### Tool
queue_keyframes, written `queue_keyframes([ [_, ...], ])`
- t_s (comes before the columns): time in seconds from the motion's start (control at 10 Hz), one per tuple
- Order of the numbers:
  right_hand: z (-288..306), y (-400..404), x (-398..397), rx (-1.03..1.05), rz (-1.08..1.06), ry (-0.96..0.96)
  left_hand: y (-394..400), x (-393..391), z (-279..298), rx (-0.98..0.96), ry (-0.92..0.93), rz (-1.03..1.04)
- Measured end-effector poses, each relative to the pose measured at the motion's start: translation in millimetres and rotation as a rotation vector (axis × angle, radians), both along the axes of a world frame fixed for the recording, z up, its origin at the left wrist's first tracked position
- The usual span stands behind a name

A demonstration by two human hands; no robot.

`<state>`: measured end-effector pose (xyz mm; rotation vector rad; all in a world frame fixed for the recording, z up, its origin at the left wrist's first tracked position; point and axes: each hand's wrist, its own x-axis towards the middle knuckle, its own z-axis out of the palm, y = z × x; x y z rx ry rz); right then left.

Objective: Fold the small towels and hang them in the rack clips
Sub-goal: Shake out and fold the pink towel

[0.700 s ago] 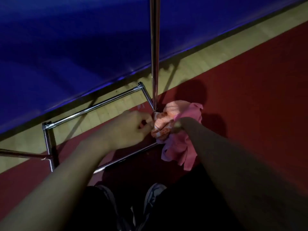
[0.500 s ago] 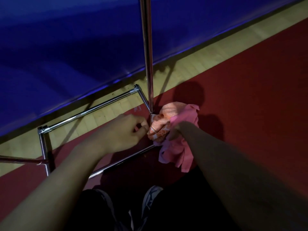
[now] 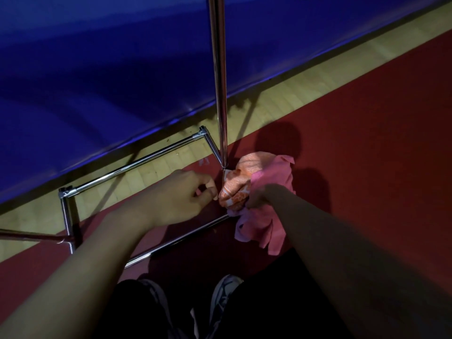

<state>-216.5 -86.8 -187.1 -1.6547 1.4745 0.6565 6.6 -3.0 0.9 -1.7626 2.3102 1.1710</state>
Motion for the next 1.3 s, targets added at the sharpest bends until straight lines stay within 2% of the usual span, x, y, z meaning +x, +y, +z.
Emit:
queue_keyframes([
  [0.1, 70, 6, 21, 0.075, -0.059, -0.106, -2, 9, 6, -0.009, -0.008, 0.029],
  [0.2, 122, 3, 43, 0.121, -0.099, -0.133, -3, 14, 15, 0.01, -0.012, 0.055],
  [0.3, 168, 12, 46, -0.084, -0.007, -0.123, -1, 20, 27, 0.015, -0.011, 0.055],
  [0.5, 213, 51, 49, -0.454, -0.228, -0.573, 28, 45, 67, -0.001, 0.034, 0.153],
  [0.6, 240, 77, 52, -0.593, -0.459, -0.93, 48, 62, 89, -0.021, 0.018, 0.232],
  [0.7, 268, 100, 58, -0.536, -0.559, -1.23, 68, 71, 101, -0.109, 0.088, 0.327],
  [0.8, 288, 119, 77, -0.469, -0.553, -1.381, 84, 80, 103, -0.149, 0.15, 0.368],
  [1.0, 333, 149, 131, -0.403, -0.398, -1.514, 108, 116, 106, -0.248, 0.289, 0.55],
  [1.1, 341, 159, 150, -0.373, -0.368, -1.605, 116, 129, 108, -0.274, 0.326, 0.499],
  [1.2, 325, 167, 168, -0.33, -0.415, -1.632, 120, 137, 110, -0.375, 0.188, 0.474],
  [1.3, 305, 171, 187, -0.311, -0.574, -1.596, 122, 140, 111, -0.45, 0.077, 0.488],
])
